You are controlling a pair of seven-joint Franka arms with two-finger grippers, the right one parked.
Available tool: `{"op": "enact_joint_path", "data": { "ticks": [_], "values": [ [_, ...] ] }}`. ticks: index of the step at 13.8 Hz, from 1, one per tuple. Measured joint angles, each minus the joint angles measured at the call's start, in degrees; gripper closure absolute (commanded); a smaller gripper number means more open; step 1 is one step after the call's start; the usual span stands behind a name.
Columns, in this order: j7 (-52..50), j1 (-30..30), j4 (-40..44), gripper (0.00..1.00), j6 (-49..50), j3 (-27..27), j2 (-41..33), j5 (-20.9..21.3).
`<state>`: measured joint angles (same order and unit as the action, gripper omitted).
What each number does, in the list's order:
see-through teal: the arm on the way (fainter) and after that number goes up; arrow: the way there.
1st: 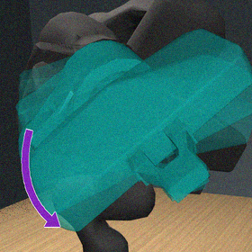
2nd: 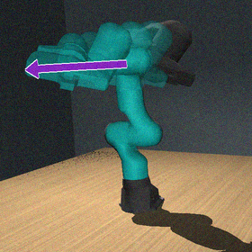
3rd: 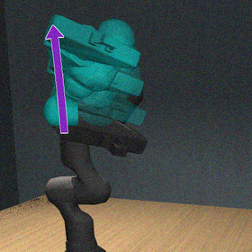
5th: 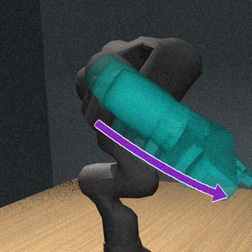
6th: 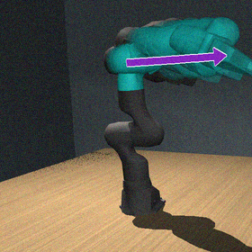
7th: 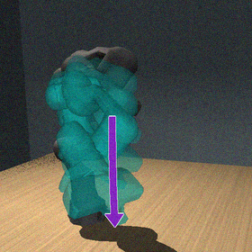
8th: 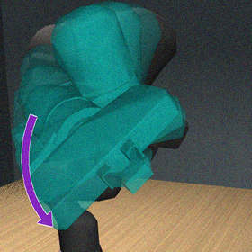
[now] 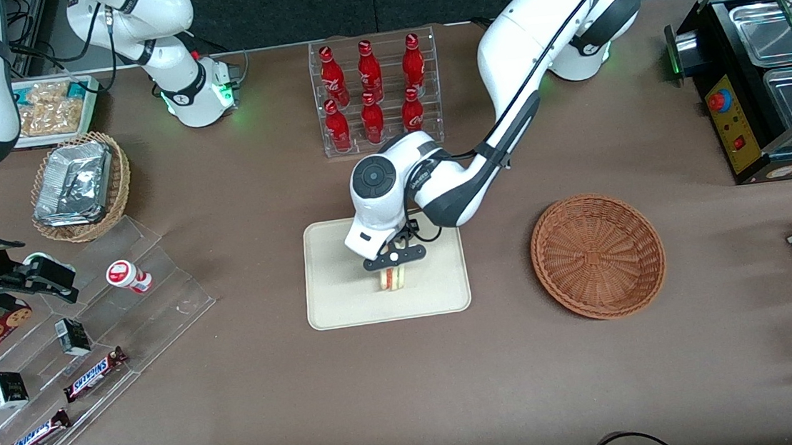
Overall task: Place sandwich from basket to tray
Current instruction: 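Carry the held sandwich over to the cream tray, then lower the sandwich onto the tray and open the left gripper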
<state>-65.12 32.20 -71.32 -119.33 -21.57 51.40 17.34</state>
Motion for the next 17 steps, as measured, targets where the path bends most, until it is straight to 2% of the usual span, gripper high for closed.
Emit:
{"op": "enact_joint_path", "data": {
  "ticks": [4, 5, 6, 7, 8, 13, 17],
  "values": [
    [-1.17, 0.47, 1.47, 0.76, -0.14, 0.21, 2.02, 0.92],
    [-1.35, 0.81, 1.87, 0.64, -0.22, 0.48, 2.55, 1.17],
    [-1.49, 1.13, 2.18, 0.43, -0.46, 0.83, 3.0, 1.28],
    [-1.52, 1.37, 2.48, 0.15, -0.83, 1.15, 3.42, 1.35],
    [-1.52, 1.48, 2.69, 0.0, -1.09, 1.29, 3.67, 1.41],
    [-2.4, 1.54, 4.17, 0.0, -1.17, 1.36, 3.65, 1.31],
    [-1.93, -0.26, 7.64, 0.01, 1.76, 1.47, 1.97, -1.92]
  ]
}}
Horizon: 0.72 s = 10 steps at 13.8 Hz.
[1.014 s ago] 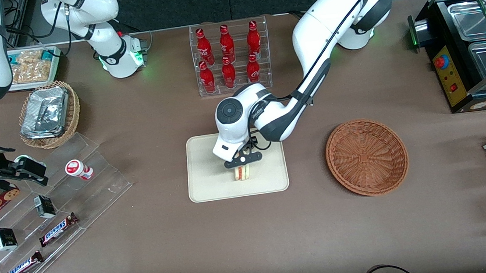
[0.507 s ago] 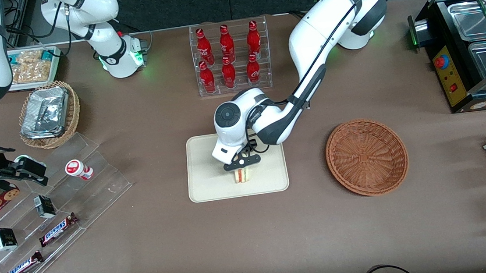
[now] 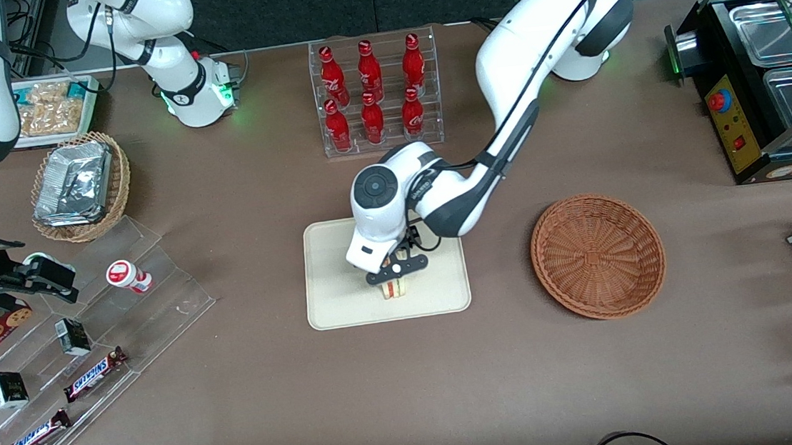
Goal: Place sandwich from basket to tray
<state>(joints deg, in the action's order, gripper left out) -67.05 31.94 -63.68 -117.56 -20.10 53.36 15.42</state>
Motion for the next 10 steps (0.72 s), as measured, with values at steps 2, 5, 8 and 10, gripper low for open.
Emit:
{"op": "enact_joint_path", "data": {
  "ticks": [2, 5, 8, 10],
  "values": [
    [3.52, -2.72, 0.58, 0.01, 2.24, 0.02, -3.4, -4.2],
    [9.96, -8.49, -4.35, 0.01, 5.97, 0.08, -11.49, -8.41],
    [16.9, -14.68, -16.3, 0.01, 5.12, 0.15, -20.87, -11.72],
    [23.33, -19.26, -26.07, 0.01, 2.85, 0.23, -27.7, -13.97]
  ]
}}
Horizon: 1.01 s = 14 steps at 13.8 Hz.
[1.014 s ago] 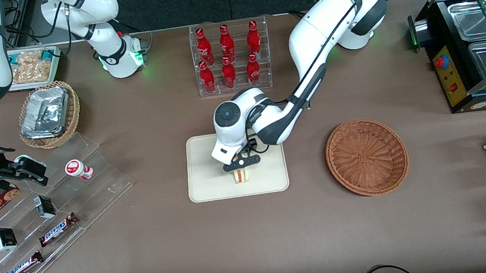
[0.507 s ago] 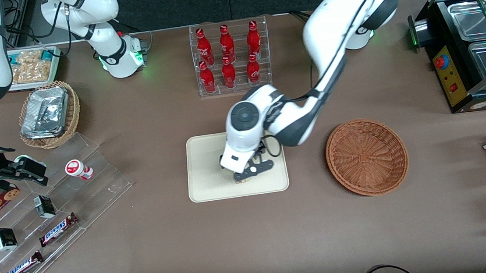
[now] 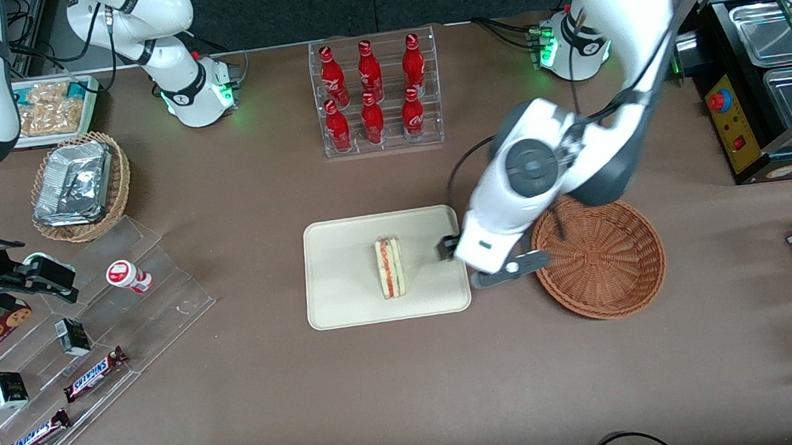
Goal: Place sandwich from basket to tray
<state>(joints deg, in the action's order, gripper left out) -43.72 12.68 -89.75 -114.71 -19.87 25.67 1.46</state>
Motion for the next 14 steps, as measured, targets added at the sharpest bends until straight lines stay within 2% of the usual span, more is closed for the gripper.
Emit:
{"op": "enact_joint_path", "data": {
  "ticks": [3, 7, 11, 14],
  "values": [
    [10.34, -6.2, -11.64, 0.01, -1.07, 0.23, -8.71, -0.95],
    [23.92, -14.74, -22.13, 0.01, -1.25, 0.53, -17.79, -1.63],
    [34.82, -21.9, -28.0, 0.01, 0.04, 0.85, -25.21, -2.5],
    [38.56, -26.03, -28.25, 0.01, 5.25, 0.99, -30.19, -3.57]
  ]
}}
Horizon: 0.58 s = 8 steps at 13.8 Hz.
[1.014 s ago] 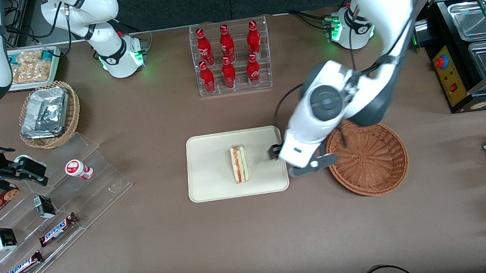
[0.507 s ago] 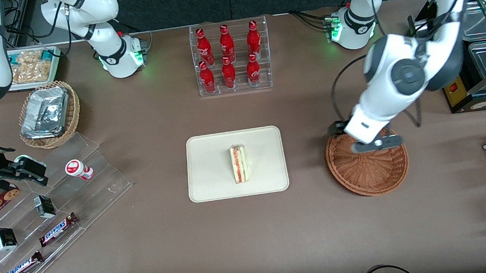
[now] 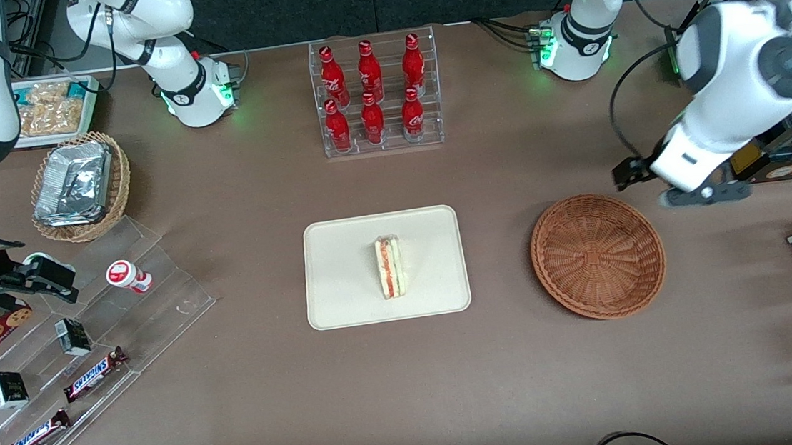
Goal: Place sandwich from basket to tray
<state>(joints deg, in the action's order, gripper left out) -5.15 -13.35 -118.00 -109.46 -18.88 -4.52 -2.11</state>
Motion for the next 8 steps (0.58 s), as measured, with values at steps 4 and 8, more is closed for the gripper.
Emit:
{"op": "enact_joint_path", "data": {
  "ticks": [4, 8],
  "values": [
    [0.27, -0.53, 4.74, 0.0, 8.53, 0.03, -3.82, -0.41],
    [0.04, -0.54, 14.42, 0.0, 16.1, 0.04, -3.6, -0.43]
  ]
}}
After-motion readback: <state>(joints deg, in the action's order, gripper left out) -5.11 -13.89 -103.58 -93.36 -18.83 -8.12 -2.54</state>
